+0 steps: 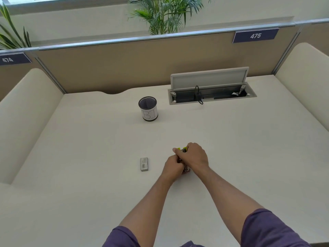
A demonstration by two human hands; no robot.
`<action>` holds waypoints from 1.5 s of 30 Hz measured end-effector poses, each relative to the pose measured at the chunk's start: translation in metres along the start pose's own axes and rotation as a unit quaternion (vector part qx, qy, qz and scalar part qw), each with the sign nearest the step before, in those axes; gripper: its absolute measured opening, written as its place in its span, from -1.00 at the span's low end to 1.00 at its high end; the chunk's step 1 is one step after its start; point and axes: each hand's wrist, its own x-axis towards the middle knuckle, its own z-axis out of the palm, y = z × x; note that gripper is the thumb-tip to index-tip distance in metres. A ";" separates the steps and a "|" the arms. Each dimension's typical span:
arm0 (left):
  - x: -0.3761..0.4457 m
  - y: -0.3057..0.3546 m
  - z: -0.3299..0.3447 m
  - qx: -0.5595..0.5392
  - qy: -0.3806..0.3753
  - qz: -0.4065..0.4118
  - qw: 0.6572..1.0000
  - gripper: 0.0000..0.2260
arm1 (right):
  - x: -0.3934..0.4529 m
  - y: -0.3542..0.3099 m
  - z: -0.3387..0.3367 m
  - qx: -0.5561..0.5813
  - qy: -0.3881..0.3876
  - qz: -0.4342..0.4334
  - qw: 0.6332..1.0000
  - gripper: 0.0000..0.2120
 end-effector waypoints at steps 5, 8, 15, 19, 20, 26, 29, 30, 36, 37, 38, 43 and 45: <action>0.002 -0.001 -0.005 0.036 0.056 0.018 0.998 -0.78 | 0.003 0.000 -0.002 0.026 -0.002 -0.005 1.000 -0.53; 0.000 0.004 -0.005 0.095 0.091 0.019 0.991 -0.78 | 0.004 -0.002 -0.002 0.026 0.002 -0.003 1.000 -0.55; -0.004 0.007 -0.005 0.136 0.142 0.030 0.980 -0.83 | 0.005 -0.003 0.001 0.019 -0.011 0.012 1.000 -0.59; -0.004 0.006 -0.003 0.164 0.164 0.018 0.973 -0.88 | 0.006 -0.004 0.002 0.010 -0.016 0.015 1.000 -0.57; -0.004 0.006 -0.002 0.178 0.178 0.015 0.968 -0.90 | 0.006 -0.004 0.002 0.005 -0.019 0.014 1.000 -0.57; -0.002 0.007 -0.001 0.217 0.218 0.001 0.952 -0.90 | 0.007 -0.009 0.002 -0.037 -0.040 -0.010 0.998 -0.56; -0.002 0.009 -0.001 0.225 0.204 0.007 0.953 -0.95 | 0.006 -0.009 0.004 -0.057 -0.043 -0.017 0.997 -0.58; -0.002 0.010 -0.001 0.226 0.196 0.008 0.954 -0.93 | 0.006 -0.009 0.004 -0.058 -0.044 -0.018 0.997 -0.58; -0.001 0.008 -0.010 0.304 0.202 0.042 0.930 -0.85 | 0.005 0.001 0.001 -0.047 -0.027 -0.013 0.998 -0.55; -0.001 0.005 -0.014 0.339 0.207 0.063 0.915 -0.80 | 0.005 0.005 0.000 -0.045 -0.013 -0.014 0.999 -0.54; -0.001 0.002 -0.019 0.371 0.214 0.087 0.899 -0.75 | 0.003 0.009 -0.002 -0.044 0.002 -0.011 0.999 -0.52; -0.006 -0.014 -0.050 0.428 0.301 0.272 0.808 -0.93 | 0.005 0.035 -0.016 -0.041 0.155 -0.051 0.986 -0.74; -0.006 -0.019 -0.066 0.464 0.317 0.279 0.779 -0.81 | 0.009 0.048 -0.023 -0.053 0.215 -0.106 0.969 -0.91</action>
